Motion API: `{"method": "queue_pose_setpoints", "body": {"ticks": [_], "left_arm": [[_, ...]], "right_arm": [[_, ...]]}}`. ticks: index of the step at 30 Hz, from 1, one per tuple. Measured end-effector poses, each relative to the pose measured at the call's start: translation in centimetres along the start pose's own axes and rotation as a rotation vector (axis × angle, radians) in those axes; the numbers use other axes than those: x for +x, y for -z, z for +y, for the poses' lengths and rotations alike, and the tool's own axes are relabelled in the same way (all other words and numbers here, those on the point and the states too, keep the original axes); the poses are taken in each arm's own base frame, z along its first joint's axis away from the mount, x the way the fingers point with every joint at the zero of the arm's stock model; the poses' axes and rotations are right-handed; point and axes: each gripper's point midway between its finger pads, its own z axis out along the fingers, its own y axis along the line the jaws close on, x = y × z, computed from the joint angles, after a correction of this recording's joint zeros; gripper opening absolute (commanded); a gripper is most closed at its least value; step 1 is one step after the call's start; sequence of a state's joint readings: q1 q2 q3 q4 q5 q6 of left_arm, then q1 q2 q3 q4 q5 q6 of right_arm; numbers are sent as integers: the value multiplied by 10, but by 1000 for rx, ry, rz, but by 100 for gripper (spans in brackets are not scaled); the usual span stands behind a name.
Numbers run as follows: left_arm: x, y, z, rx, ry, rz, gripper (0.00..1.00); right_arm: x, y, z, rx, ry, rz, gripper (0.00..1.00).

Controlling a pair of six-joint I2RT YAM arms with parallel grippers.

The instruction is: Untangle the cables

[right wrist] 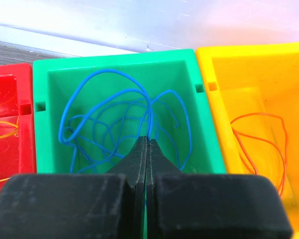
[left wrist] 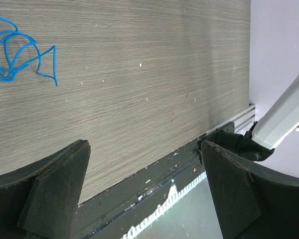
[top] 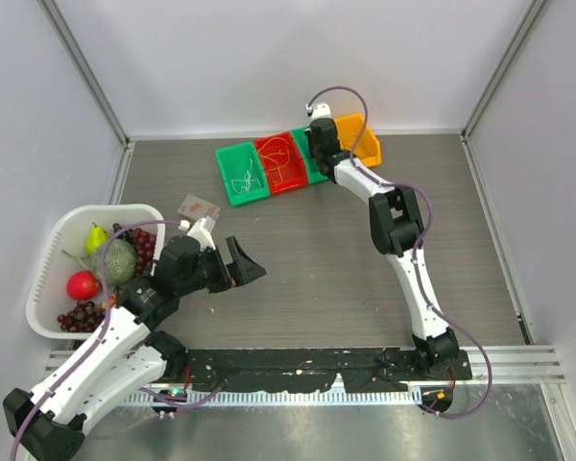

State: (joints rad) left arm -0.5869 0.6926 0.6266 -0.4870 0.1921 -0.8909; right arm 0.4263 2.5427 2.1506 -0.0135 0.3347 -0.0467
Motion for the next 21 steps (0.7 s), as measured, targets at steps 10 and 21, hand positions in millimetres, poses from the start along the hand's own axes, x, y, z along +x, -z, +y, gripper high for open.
{"method": "queue_pose_setpoints", "body": {"ticks": [10,21], "left_arm": [[0,-2,-1,-4,20,8,100],[-9,2,0,-58,26,-11,100]], "right_arm": [[20,-7,-6,-93,-60,45,38],[-9,41,-17,-85,-34,177,47]]}}
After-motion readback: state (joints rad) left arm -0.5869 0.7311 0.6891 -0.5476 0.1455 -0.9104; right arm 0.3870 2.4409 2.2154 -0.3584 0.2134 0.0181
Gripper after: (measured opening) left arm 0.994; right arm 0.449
